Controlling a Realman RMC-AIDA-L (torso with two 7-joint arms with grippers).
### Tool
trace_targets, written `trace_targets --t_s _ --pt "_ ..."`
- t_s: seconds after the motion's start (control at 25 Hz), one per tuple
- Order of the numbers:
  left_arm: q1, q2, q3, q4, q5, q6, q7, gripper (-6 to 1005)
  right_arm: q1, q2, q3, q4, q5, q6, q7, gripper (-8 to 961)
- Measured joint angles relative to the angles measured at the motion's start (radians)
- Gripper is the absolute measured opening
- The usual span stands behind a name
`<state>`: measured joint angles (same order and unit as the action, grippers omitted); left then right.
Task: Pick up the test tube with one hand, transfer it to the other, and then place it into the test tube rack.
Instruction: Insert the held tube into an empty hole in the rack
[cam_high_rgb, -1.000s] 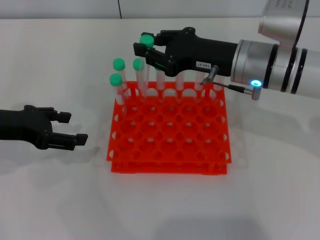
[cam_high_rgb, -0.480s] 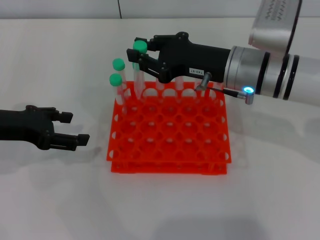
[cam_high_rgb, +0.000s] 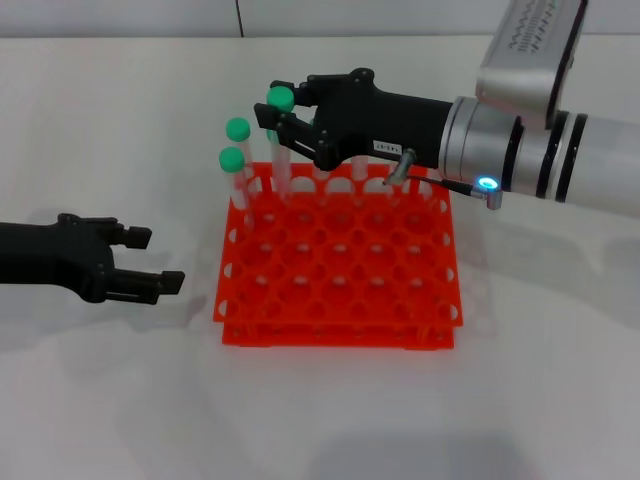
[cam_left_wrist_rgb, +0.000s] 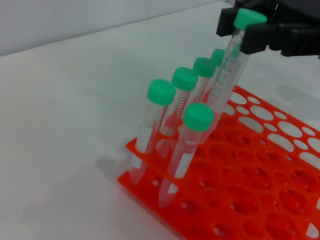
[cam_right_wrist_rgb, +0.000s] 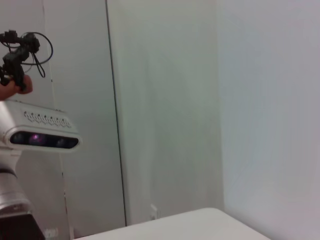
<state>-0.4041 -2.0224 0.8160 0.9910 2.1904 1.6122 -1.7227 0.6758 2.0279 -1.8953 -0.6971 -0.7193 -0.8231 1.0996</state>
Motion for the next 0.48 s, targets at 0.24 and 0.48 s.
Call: trace_targets --t_s 0.24,0.48 --pt "0.004 -0.001 0.000 0.000 0.000 0.000 0.000 879 -0.006 0.000 -0.011 0.004 0.009 0.009 -0.004 266" --pt "0.004 -0.003 0.000 0.000 0.000 0.000 0.003 879 -0.002 0.000 -0.035 0.022 0.031 0.009 -0.006 266"
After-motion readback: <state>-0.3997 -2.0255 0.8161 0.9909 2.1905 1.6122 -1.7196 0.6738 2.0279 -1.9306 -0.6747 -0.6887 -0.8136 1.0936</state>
